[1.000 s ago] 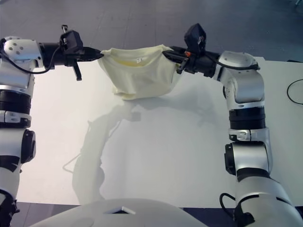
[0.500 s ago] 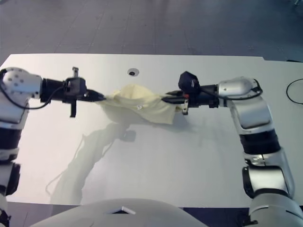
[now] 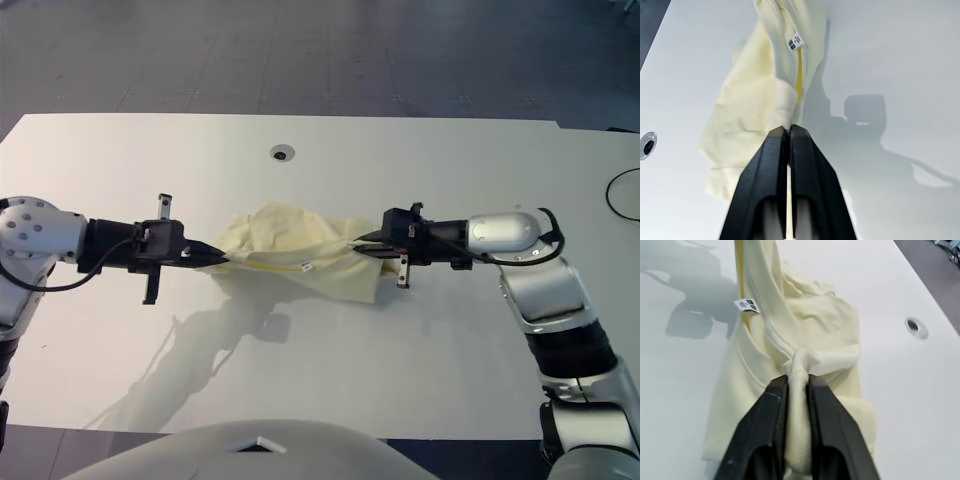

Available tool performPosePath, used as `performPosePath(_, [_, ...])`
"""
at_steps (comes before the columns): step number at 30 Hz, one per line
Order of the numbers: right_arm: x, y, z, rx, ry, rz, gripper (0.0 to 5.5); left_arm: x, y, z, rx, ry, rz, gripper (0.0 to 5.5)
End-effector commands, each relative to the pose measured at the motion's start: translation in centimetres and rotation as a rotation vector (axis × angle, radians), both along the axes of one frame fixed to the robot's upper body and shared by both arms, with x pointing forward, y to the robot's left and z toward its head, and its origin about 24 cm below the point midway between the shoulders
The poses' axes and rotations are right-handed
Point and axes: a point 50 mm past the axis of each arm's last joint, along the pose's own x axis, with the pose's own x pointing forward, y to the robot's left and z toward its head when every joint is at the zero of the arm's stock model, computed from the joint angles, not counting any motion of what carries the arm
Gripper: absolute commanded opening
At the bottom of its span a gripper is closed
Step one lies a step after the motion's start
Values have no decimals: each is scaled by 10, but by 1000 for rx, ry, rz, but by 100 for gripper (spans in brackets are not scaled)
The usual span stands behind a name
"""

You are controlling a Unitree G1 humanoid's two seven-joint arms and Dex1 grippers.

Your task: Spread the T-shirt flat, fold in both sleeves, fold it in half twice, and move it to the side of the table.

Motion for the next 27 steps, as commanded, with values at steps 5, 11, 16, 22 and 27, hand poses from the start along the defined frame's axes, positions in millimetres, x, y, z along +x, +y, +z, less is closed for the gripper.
performPosePath(5, [-3,-2,-23,-4,95,-76,179,-4,-5,-11,-5,42,-11,0])
performPosePath(11, [-7,-3,-19,12,101,-71,83,-3,1,-12,6,51,7,0])
performPosePath(16, [-8,-3,-6,40,78,-58,19,-2,6,-14,11,53,26,0])
performPosePath(22, [-4,1,17,141,15,-48,9,6,13,-6,1,25,58,0])
performPosePath(27, [9,3,35,197,-101,-71,8,23,18,18,-28,-65,98,65])
